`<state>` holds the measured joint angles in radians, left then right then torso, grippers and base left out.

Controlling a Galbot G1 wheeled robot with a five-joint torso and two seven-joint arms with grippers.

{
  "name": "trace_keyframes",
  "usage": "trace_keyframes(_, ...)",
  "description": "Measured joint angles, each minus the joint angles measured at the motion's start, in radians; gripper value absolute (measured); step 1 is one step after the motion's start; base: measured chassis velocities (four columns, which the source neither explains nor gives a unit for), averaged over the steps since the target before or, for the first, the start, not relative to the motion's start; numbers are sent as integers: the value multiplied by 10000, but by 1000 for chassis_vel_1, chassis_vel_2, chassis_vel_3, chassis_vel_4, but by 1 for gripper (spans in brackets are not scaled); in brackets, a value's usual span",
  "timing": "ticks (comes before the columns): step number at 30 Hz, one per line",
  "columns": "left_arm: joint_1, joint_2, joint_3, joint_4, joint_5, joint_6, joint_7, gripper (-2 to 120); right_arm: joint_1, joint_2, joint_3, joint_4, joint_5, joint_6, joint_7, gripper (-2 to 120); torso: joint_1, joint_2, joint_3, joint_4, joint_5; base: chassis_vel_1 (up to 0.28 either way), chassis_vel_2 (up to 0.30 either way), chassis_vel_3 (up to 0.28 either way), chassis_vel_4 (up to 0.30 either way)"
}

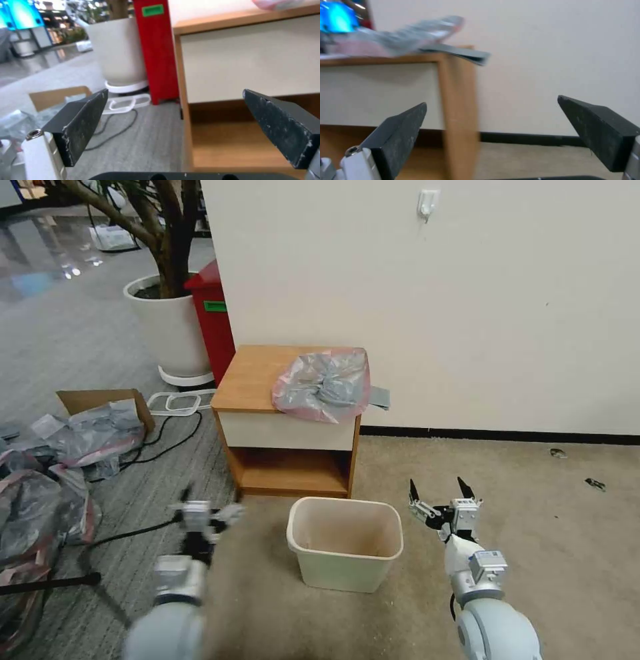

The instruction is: Pick up the garbage bag from the table and place it over the trash can.

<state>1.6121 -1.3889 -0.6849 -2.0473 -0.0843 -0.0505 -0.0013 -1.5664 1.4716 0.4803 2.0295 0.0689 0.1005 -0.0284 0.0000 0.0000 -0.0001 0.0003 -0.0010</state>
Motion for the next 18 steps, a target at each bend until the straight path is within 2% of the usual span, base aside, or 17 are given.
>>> trace_keyframes(1,155,188,-271,-26,-286,-118,37,100,-18,-34,-64,5,101,44,-7,100,-1,0,0,-1,-9,53,-15,5,17)
trace_keyframes(3,538,670,-941,-181,-1019,-497,159,100,8,-79,-168,9,177,61,-9,100,-1,0,0,-6,24,0,0,0,0)
trace_keyframes(4,674,832,-1139,-204,-1327,-643,184,100,57,-104,-196,-1,204,61,3,100,-1,0,0,2,19,0,0,0,0)
trace_keyframes(7,719,937,-932,-117,-1819,-825,202,100,209,-161,-277,-79,382,69,115,100,0,0,0,0,2,0,0,0,0)
trace_keyframes(10,728,1062,-563,43,-2443,-1116,306,100,498,-315,-389,-241,1041,78,207,100,0,0,0,-4,9,0,0,0,0)
trace_keyframes(13,752,1456,-98,366,-3272,-1588,731,100,1292,-546,-758,-570,2516,-81,408,100,0,0,0,-6,7,0,0,0,0)
trace_keyframes(14,752,1456,-98,366,-3272,-1588,731,100,1292,-546,-758,-570,2516,-81,408,100,0,0,0,-6,7,0,0,0,0)
trace_keyframes(17,747,1576,-34,460,-3265,-1927,1017,100,2504,-690,-1406,-1024,4860,-525,1065,100,-1,0,2,-2,12,0,0,0,0)
trace_keyframes(18,747,1576,-34,460,-3265,-1927,1017,100,2504,-690,-1406,-1024,4860,-525,1065,100,-1,0,2,-2,12,0,0,0,0)
